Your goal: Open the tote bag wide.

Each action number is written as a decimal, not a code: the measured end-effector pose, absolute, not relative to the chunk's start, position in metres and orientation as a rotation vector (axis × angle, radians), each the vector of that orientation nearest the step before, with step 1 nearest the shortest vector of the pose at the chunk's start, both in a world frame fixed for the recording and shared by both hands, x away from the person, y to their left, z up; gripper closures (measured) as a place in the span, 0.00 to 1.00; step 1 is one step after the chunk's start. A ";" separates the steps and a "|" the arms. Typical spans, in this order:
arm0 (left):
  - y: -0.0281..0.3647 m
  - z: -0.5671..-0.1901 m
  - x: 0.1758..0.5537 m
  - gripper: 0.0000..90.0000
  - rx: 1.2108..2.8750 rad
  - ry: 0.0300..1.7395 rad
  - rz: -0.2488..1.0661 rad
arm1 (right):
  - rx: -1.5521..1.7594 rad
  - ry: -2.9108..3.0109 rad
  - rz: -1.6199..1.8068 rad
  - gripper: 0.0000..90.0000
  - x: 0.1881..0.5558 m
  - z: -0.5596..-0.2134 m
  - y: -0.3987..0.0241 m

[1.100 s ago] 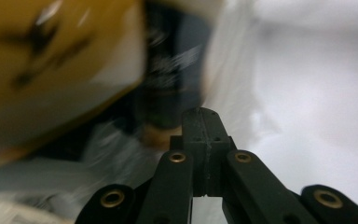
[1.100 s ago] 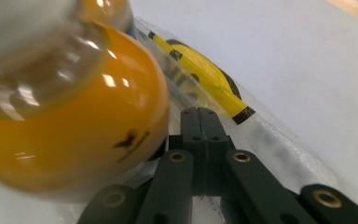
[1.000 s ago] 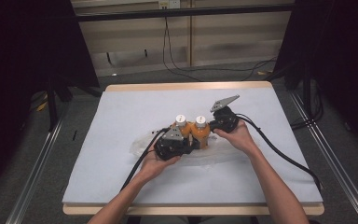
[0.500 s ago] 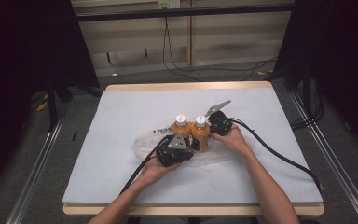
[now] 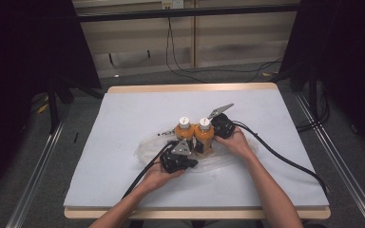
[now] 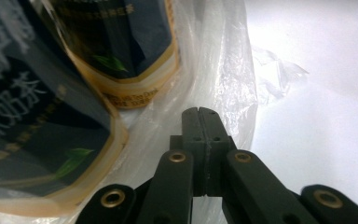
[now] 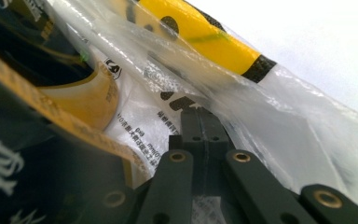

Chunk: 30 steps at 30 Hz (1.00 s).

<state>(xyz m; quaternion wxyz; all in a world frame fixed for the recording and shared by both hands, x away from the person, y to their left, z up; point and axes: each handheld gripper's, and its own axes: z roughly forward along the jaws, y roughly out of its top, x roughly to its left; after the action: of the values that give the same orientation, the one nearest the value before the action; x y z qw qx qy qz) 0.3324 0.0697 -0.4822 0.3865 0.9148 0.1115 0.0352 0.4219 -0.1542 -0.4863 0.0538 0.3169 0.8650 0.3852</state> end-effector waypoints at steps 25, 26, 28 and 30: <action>0.070 -0.483 0.312 1.00 2.318 0.207 0.003 | 1.059 2.533 1.133 1.00 0.446 -0.487 -0.148; 0.071 -0.482 0.312 1.00 2.333 0.196 0.005 | 1.070 2.527 1.129 1.00 0.447 -0.487 -0.148; 0.070 -0.483 0.311 1.00 2.318 0.200 -0.004 | 1.079 2.522 1.136 1.00 0.449 -0.488 -0.147; 0.071 -0.482 0.310 1.00 2.325 0.193 -0.009 | 1.078 2.519 1.138 1.00 0.450 -0.488 -0.147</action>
<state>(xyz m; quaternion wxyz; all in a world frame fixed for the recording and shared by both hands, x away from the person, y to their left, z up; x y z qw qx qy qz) 0.3096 0.0708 -0.4820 0.3932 0.9163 0.0759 -0.0035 0.4505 -0.1465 -0.4880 0.0871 0.3620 0.8458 0.3821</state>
